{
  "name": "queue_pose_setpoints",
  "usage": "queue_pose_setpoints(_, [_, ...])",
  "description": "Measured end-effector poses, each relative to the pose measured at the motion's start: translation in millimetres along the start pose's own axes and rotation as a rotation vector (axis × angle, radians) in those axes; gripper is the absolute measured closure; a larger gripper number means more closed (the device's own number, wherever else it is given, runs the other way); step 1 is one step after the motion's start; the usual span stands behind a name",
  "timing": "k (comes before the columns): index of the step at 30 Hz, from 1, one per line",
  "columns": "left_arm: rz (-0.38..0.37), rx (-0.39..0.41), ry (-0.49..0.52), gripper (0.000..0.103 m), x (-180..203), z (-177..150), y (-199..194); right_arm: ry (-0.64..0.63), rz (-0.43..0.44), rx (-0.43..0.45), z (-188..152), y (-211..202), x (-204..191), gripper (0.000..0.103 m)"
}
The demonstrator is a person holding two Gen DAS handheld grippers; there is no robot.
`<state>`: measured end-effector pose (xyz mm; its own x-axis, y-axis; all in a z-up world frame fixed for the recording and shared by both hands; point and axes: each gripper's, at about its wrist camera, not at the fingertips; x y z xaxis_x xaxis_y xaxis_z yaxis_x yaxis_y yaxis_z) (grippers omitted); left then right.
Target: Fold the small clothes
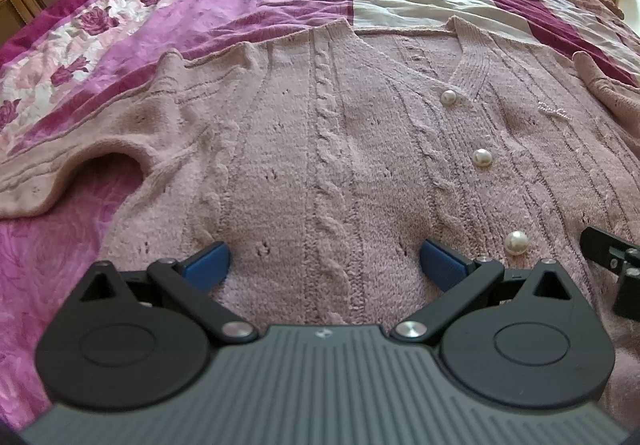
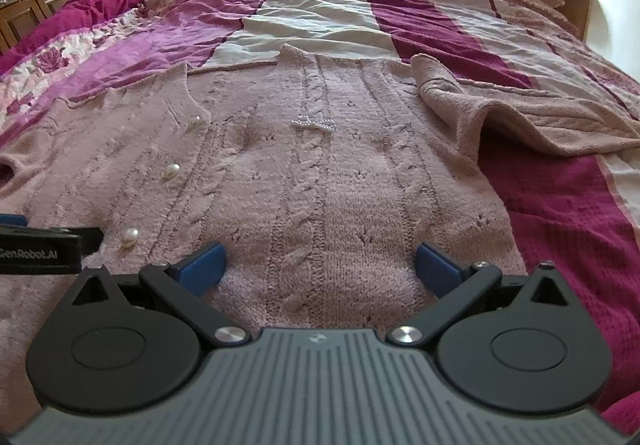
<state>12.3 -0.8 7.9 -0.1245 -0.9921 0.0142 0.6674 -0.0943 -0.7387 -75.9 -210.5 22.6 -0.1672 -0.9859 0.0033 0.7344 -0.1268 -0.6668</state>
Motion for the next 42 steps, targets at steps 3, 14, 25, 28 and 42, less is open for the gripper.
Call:
queue_pose_setpoints(3, [0.003,-0.008,0.000,0.000,0.9,4.1,-1.9,0.028,0.031,-0.006,5.5,-3.9,7.2,0.000])
queue_pose_setpoints(14, [-0.015,0.022,0.008,0.000,13.8,25.8,-13.7,0.151,0.053,0.036,44.5,-12.8,61.3,0.000])
queue_pose_setpoints(25, [-0.012,-0.024,0.043,0.000,31.4,22.9,-0.6,0.331,-0.077,0.053,73.4,11.5,179.9,0.000])
queue_pose_setpoints(28, [-0.007,-0.036,0.040,0.000,32.6,21.9,3.1,0.367,-0.128,0.055,76.2,22.9,207.5,0.000])
queue_pose_setpoints(42, [0.006,-0.049,0.037,0.000,35.0,14.8,16.0,0.523,-0.253,0.027,87.4,89.4,296.9,0.000])
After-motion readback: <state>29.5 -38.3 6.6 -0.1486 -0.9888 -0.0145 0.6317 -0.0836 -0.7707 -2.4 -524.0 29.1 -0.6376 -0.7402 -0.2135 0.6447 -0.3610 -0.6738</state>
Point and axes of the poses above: each gripper's, at about its wrist camera, not at the fingertips, and y roughly the way its jaws point, x to its right, z to its top, and after that the axes turned 6 degrees about -z, right-handed
